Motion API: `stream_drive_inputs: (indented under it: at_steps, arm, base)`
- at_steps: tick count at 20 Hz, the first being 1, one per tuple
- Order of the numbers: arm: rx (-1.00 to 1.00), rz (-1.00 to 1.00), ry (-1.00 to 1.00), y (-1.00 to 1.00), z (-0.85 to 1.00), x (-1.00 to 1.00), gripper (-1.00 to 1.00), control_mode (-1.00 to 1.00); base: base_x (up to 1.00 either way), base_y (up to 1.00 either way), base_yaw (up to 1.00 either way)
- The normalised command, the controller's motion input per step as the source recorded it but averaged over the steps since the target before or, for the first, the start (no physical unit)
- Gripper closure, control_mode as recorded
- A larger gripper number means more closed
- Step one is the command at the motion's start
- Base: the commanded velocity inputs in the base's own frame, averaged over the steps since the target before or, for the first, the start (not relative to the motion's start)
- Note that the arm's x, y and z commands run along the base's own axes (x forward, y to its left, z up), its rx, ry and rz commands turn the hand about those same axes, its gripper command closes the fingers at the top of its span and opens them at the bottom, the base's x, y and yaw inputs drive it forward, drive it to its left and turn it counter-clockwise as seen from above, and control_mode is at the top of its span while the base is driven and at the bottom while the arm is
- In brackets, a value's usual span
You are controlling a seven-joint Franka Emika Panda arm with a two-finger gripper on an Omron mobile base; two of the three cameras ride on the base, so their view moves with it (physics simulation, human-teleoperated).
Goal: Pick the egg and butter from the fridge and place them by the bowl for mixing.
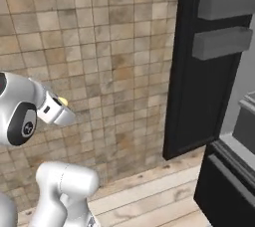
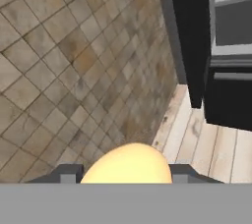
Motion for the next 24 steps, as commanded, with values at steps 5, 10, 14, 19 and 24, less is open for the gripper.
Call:
stream_drive_inputs:
  at_steps: [5, 10, 14, 19, 24]
  arm:
    - [0.0, 0.0, 0.0, 0.0, 0.0, 0.0, 1.0, 1.0]
    - [0.0, 0.0, 0.0, 0.0, 0.0, 0.0, 1.0, 1.0]
    - [0.0, 0.0, 0.0, 0.0, 0.0, 0.0, 1.0, 1.0]
    - [0.0, 0.0, 0.0, 0.0, 0.0, 0.0, 1.0, 1.0]
    - [0.0, 0.0, 0.0, 0.0, 0.0, 0.0, 1.0, 1.0]
  base:
    - [0.0, 0.0, 1.0]
    - [0.0, 0.02, 0.98]
    - [0.0, 0.02, 0.98]
    - [0.0, 0.02, 0.98]
    - [0.0, 0.02, 0.98]
